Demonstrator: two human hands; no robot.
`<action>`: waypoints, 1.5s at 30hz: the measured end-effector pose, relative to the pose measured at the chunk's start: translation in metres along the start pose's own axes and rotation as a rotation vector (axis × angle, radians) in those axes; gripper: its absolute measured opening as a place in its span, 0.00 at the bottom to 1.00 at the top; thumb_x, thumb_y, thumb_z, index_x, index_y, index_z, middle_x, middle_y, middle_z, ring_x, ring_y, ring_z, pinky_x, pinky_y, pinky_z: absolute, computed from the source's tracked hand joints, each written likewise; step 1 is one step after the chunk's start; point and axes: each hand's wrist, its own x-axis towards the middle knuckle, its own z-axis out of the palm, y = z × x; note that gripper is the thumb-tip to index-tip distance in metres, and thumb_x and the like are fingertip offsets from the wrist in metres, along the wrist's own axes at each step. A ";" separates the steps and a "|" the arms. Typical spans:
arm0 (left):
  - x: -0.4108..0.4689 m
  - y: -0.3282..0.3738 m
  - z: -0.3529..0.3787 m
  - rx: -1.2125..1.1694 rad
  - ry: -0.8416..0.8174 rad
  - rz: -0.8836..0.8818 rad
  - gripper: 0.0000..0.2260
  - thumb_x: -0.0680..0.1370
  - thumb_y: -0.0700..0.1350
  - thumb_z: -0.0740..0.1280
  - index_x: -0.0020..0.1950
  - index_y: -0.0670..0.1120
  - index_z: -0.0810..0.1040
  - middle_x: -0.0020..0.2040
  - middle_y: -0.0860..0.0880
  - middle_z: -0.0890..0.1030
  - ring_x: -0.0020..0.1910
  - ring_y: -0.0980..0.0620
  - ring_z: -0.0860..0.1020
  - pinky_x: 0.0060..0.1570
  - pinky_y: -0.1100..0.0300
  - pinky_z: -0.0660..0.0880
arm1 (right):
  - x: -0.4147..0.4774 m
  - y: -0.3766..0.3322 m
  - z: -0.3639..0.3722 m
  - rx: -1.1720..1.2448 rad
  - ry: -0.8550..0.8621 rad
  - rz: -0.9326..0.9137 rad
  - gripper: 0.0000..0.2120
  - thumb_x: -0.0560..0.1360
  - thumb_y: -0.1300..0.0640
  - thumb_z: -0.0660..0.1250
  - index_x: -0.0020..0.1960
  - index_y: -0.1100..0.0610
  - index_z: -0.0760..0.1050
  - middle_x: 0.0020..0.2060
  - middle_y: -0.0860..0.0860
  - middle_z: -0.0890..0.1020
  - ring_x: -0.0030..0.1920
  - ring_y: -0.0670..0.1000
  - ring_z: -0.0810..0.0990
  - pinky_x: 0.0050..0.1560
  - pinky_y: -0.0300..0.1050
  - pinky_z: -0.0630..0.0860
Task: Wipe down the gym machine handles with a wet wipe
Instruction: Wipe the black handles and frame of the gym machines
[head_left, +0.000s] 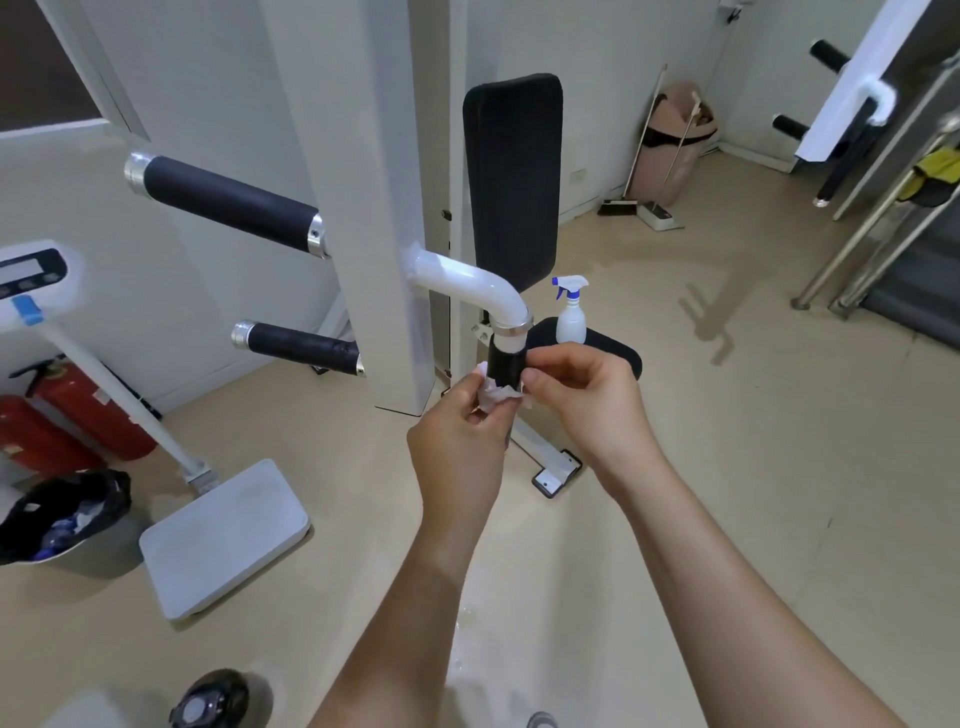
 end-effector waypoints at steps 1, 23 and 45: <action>0.001 -0.003 0.000 -0.021 -0.018 -0.030 0.17 0.72 0.46 0.74 0.60 0.51 0.80 0.36 0.64 0.82 0.41 0.61 0.80 0.46 0.69 0.74 | 0.001 0.000 -0.002 0.023 -0.020 0.010 0.07 0.73 0.66 0.69 0.51 0.61 0.80 0.41 0.52 0.84 0.40 0.44 0.81 0.41 0.29 0.75; 0.003 -0.001 0.030 0.234 0.195 0.056 0.10 0.71 0.43 0.70 0.43 0.49 0.68 0.41 0.50 0.78 0.40 0.49 0.77 0.35 0.58 0.70 | -0.009 0.025 0.003 0.121 -0.109 -0.079 0.17 0.70 0.66 0.73 0.56 0.51 0.80 0.48 0.49 0.84 0.41 0.41 0.78 0.46 0.34 0.76; -0.032 -0.010 0.014 0.410 -0.055 0.160 0.22 0.80 0.39 0.58 0.74 0.50 0.63 0.59 0.50 0.80 0.55 0.49 0.79 0.56 0.60 0.74 | -0.005 0.041 0.012 0.183 -0.134 0.053 0.16 0.73 0.68 0.69 0.57 0.55 0.81 0.44 0.50 0.86 0.37 0.43 0.79 0.38 0.31 0.75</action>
